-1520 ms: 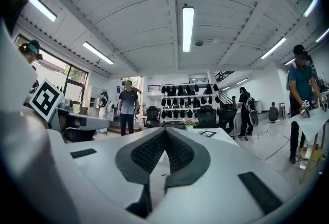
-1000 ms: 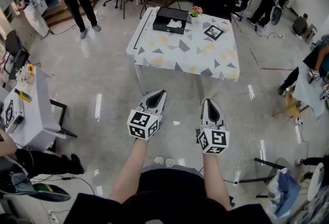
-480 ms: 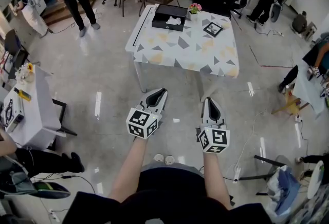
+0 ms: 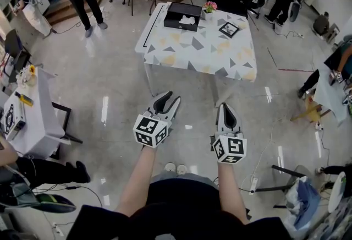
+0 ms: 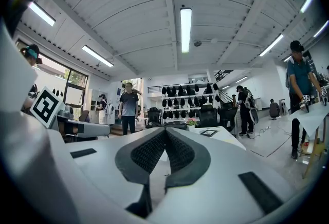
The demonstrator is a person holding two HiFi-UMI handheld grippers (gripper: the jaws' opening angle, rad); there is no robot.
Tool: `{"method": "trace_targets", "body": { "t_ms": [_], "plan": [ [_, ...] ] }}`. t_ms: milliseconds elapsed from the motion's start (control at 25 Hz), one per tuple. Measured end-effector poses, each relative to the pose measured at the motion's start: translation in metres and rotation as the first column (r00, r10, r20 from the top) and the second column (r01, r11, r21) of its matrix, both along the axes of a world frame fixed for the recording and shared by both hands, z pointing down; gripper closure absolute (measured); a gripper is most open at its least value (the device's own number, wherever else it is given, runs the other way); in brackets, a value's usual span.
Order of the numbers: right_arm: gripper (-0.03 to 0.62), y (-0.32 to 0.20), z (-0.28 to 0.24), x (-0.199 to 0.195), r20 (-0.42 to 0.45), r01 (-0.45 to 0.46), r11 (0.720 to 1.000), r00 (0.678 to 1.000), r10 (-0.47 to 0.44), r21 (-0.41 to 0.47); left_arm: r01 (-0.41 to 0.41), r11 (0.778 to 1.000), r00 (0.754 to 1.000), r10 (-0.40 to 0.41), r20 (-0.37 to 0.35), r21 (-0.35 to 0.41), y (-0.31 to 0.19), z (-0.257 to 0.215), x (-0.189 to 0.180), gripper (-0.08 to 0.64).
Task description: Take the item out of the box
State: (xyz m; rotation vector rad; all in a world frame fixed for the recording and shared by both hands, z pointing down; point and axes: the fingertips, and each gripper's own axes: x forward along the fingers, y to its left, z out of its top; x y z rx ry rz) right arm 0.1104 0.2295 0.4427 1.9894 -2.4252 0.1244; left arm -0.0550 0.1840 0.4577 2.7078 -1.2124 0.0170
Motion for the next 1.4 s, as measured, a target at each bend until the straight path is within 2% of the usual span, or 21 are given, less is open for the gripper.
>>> {"method": "trace_targets", "body": {
  "t_ms": [120, 240, 960, 1400],
  "plan": [
    [0.589, 0.000, -0.001, -0.002, 0.002, -0.002, 1.000, 1.000, 0.002, 0.001, 0.003, 1.000, 1.000, -0.003, 0.003, -0.007, 0.000, 0.002, -0.004, 0.364],
    [0.589, -0.001, -0.001, -0.005, 0.002, -0.005, 1.000, 1.000, 0.005, 0.001, 0.007, 1.000, 1.000, -0.007, 0.007, -0.009, -0.002, 0.003, -0.010, 0.339],
    [0.589, -0.017, 0.002, -0.033, 0.005, -0.019, 0.999, 1.000, 0.019, 0.028, -0.005, 1.000, 1.000, 0.005, 0.003, 0.010, -0.019, 0.004, -0.043, 0.336],
    [0.589, -0.045, 0.010, -0.021, 0.007, -0.045, 0.999, 0.999, 0.045, 0.020, -0.011, 1.000, 1.000, 0.011, 0.012, 0.009, -0.051, 0.011, -0.036, 0.336]
  ]
}}
